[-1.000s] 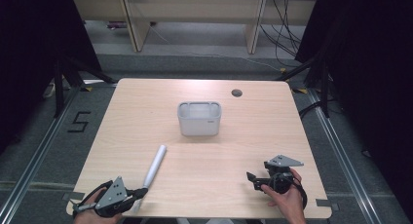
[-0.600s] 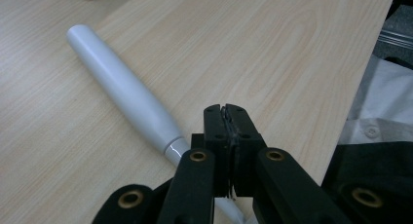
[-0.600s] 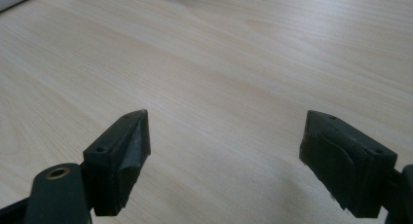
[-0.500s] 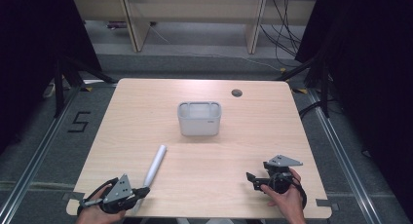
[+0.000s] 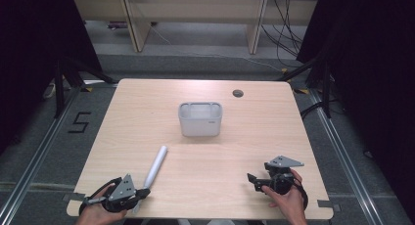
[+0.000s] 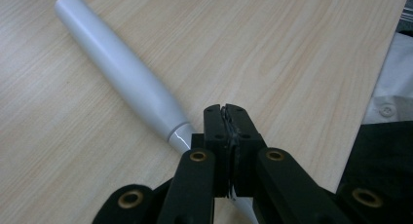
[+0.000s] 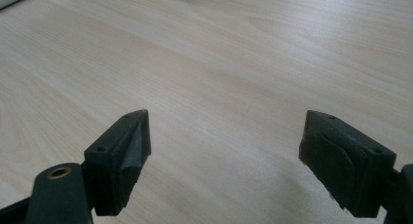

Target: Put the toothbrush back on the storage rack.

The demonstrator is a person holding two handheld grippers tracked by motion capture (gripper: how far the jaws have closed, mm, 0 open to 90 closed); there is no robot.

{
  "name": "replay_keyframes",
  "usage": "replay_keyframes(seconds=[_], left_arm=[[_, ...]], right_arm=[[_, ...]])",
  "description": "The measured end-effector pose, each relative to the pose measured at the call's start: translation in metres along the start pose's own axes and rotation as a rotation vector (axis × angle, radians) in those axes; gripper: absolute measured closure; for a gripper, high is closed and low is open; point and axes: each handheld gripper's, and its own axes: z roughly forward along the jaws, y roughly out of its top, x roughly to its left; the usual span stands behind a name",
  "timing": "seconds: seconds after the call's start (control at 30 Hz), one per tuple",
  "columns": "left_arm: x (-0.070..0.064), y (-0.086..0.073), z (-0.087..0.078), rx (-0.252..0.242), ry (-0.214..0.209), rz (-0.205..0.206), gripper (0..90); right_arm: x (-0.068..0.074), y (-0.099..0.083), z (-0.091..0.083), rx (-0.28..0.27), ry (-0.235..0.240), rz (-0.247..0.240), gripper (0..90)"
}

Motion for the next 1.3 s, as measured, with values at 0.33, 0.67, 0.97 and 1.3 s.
replay_keyframes(seconds=[0.33, 0.67, 0.97, 1.3], left_arm=[[0.010, -0.004, 0.000, 0.044, 0.014, 0.008, 87.5], [0.029, -0.008, -0.002, 0.070, 0.040, 0.013, 87.5], [0.041, -0.008, 0.000, 0.084, 0.072, 0.005, 87.2], [0.057, -0.006, 0.003, 0.093, 0.091, -0.009, 86.6]], right_arm=[[0.000, 0.000, 0.000, 0.009, -0.003, 0.001, 19.5], [0.000, 0.000, -0.001, 0.012, -0.014, -0.010, 19.7], [0.000, 0.000, 0.000, 0.010, -0.019, -0.008, 19.7], [0.000, -0.001, 0.000, 0.011, -0.015, -0.009, 19.8]])
